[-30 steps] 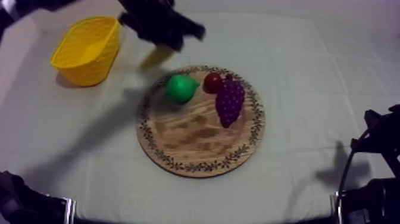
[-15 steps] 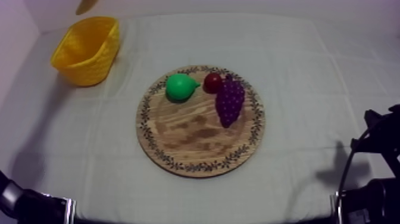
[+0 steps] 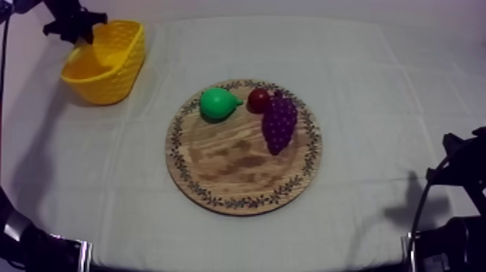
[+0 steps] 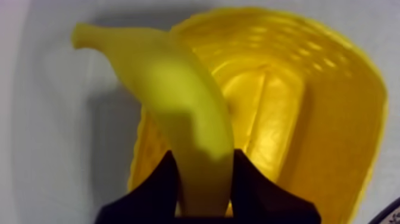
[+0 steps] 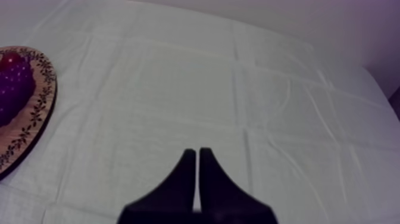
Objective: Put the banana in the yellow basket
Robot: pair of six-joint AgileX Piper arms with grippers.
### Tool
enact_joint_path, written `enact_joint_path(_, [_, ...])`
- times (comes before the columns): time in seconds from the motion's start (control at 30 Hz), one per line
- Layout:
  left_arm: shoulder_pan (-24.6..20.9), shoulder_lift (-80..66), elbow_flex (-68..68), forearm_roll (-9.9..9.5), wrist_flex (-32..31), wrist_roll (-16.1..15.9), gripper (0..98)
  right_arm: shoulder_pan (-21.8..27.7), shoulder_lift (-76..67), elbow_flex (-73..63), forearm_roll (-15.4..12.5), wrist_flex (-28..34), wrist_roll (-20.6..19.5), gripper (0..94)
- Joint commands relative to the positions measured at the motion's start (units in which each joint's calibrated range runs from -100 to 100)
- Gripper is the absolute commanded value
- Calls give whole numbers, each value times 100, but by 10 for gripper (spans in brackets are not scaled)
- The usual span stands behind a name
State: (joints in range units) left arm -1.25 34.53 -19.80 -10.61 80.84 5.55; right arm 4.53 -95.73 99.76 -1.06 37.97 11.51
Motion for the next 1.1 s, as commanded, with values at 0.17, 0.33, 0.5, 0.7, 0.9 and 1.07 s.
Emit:
enact_joint_path(0.17, [29,203,358,99,-401,9,160,-1,-2,2,1,2,-1,3])
enact_joint_path(0.33, [87,349,378,238,-659,-84,192,-1,-2,2,1,2,-1,3])
enact_joint_path(0.5, [104,366,406,398,-897,-260,269,-1,-2,2,1,2,-1,3])
enact_joint_path(0.7, [114,300,360,572,-1009,-475,366,-1,-2,2,1,2,-1,3])
enact_joint_path(0.9, [141,157,462,710,-1156,-606,381,-1,-2,2,1,2,-1,3])
enact_joint_path(1.07, [174,17,637,730,-1233,-584,430,-1,-2,2,1,2,-1,3])
